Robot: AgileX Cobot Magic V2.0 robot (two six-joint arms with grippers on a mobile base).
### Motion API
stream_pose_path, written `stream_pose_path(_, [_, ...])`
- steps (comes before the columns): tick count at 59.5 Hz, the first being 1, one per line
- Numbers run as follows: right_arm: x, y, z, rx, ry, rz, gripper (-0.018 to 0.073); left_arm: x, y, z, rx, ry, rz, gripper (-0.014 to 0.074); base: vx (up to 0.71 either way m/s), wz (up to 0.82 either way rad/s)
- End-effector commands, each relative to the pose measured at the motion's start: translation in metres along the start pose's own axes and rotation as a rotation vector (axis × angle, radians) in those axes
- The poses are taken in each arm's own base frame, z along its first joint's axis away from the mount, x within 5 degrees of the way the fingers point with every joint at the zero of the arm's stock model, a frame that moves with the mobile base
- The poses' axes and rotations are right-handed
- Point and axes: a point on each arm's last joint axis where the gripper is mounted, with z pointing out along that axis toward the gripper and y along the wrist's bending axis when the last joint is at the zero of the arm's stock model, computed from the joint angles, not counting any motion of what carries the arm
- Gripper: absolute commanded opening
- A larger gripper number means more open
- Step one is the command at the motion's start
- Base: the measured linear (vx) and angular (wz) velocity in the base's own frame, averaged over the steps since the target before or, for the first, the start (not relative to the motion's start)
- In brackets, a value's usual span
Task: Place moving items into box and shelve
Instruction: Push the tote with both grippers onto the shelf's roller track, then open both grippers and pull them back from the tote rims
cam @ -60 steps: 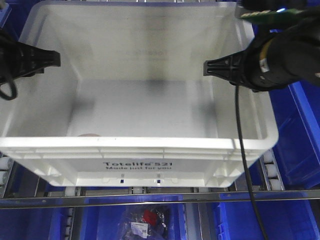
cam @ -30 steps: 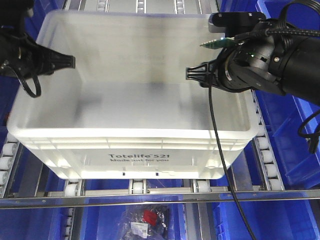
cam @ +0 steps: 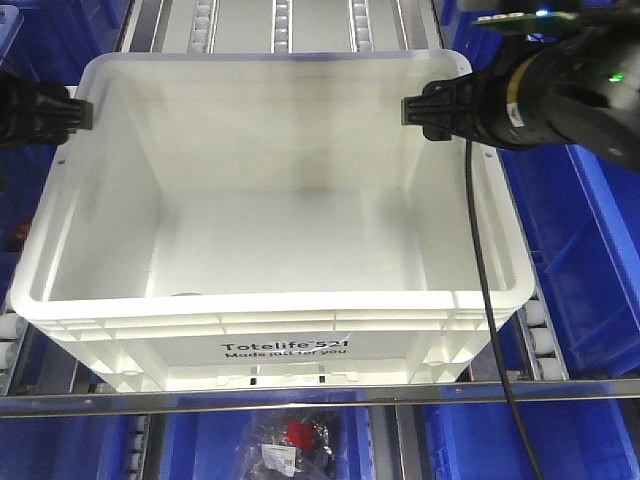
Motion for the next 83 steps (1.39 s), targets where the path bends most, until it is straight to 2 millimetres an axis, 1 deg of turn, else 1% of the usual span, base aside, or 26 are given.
stream_pose_path(1, [-0.001,-0.011,-0.023,-0.046,-0.075,-0.067,0.0558,0.0,0.006,-0.03,0.071,-0.084,0.029,0.0571,0.0,0.0])
stream_pose_path(6, [0.015,-0.018,-0.034,-0.089,-0.092,-0.117,0.0557,0.014,0.009,-0.042,0.123,-0.096,0.056,0.0554,0.0,0.0])
stream_pose_path(11, [0.031,-0.028,-0.049,-0.141,-0.133,-0.159,0.0557,0.034,0.011,-0.054,0.187,-0.107,0.086,0.0539,0.0,0.0])
stream_pose_path(17, [0.053,-0.041,-0.069,-0.191,-0.177,-0.223,0.0557,0.056,0.012,-0.074,0.286,-0.173,0.125,0.0525,0.0,0.0])
stream_pose_path(26, [0.089,-0.063,-0.097,-0.254,-0.226,-0.28,0.0557,0.093,0.017,-0.106,0.421,-0.292,0.254,0.0517,0.0,0.0])
stream_pose_path(34, [0.122,-0.076,-0.118,-0.344,-0.241,-0.297,0.0557,0.122,0.019,-0.127,0.528,-0.369,0.272,0.0517,0.0,0.0])
stream_pose_path(40, [0.148,-0.084,-0.127,-0.394,-0.207,-0.293,0.0557,0.142,0.022,-0.133,0.559,-0.374,0.273,0.0517,0.0,0.0])
stream_pose_path(47, [0.169,-0.093,-0.133,-0.407,-0.195,-0.283,0.0557,0.159,0.025,-0.134,0.563,-0.376,0.278,0.0517,0.0,0.0])
stream_pose_path(51, [0.173,-0.096,-0.137,-0.408,-0.211,-0.277,0.0557,0.163,0.026,-0.134,0.563,-0.381,0.277,0.0517,0.0,0.0])
stream_pose_path(59, [0.175,-0.099,-0.14,-0.408,-0.23,-0.27,0.0542,0.163,0.026,-0.133,0.565,-0.377,0.26,0.0509,0.0,0.0])
stream_pose_path(61, [0.175,-0.099,-0.14,-0.407,-0.227,-0.272,0.0526,0.162,0.026,-0.133,0.566,-0.378,0.25,0.0492,0.0,0.0])
stream_pose_path(65, [0.176,-0.099,-0.14,-0.406,-0.219,-0.275,0.0466,0.163,0.026,-0.133,0.567,-0.375,0.247,0.0443,0.0,0.0])
stream_pose_path(68, [0.177,-0.099,-0.14,-0.405,-0.213,-0.275,0.0398,0.163,0.026,-0.133,0.568,-0.374,0.243,0.0402,0.0,0.0])
stream_pose_path(76, [0.177,-0.099,-0.139,-0.404,-0.205,-0.277,0.0203,0.163,0.026,-0.133,0.57,-0.37,0.231,0.0246,0.0,0.0])
stream_pose_path(83, [0.178,-0.1,-0.139,-0.401,-0.193,-0.281,0.0041,0.163,0.026,-0.133,0.571,-0.363,0.234,0.0143,0.0,0.0])
